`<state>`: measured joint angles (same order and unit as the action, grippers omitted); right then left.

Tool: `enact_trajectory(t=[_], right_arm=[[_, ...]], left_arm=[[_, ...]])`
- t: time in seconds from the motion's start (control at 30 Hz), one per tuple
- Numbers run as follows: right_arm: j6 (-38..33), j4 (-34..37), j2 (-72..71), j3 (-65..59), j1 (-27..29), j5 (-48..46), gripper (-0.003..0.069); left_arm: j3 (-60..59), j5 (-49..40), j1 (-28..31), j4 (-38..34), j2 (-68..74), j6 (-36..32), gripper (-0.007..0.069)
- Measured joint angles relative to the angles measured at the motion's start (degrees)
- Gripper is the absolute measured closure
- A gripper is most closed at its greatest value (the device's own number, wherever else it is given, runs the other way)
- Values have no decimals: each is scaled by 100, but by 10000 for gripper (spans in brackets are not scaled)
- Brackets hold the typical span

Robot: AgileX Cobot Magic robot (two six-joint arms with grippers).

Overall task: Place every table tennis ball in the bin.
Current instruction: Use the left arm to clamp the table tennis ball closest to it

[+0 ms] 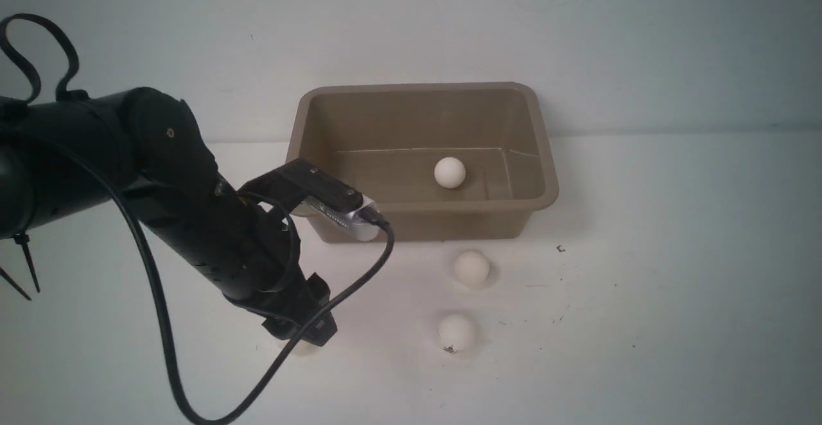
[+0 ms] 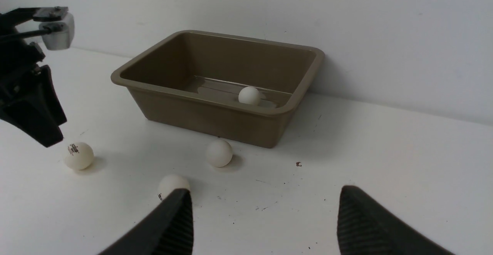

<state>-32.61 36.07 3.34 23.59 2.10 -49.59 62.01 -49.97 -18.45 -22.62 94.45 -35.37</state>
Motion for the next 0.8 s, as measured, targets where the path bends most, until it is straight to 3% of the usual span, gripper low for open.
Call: enact_trajectory(t=[0.23, 0.4, 0.8], right_arm=[[0, 14, 0, 0, 0, -100, 198], [0, 14, 0, 0, 0, -120, 198], [0, 14, 0, 0, 0, -120, 198]], left_arm=[[-11, 231, -9, 548, 437, 429, 169], [-11, 363, -9, 664, 495, 470, 116], [-11, 730, -9, 742, 721, 470, 111]])
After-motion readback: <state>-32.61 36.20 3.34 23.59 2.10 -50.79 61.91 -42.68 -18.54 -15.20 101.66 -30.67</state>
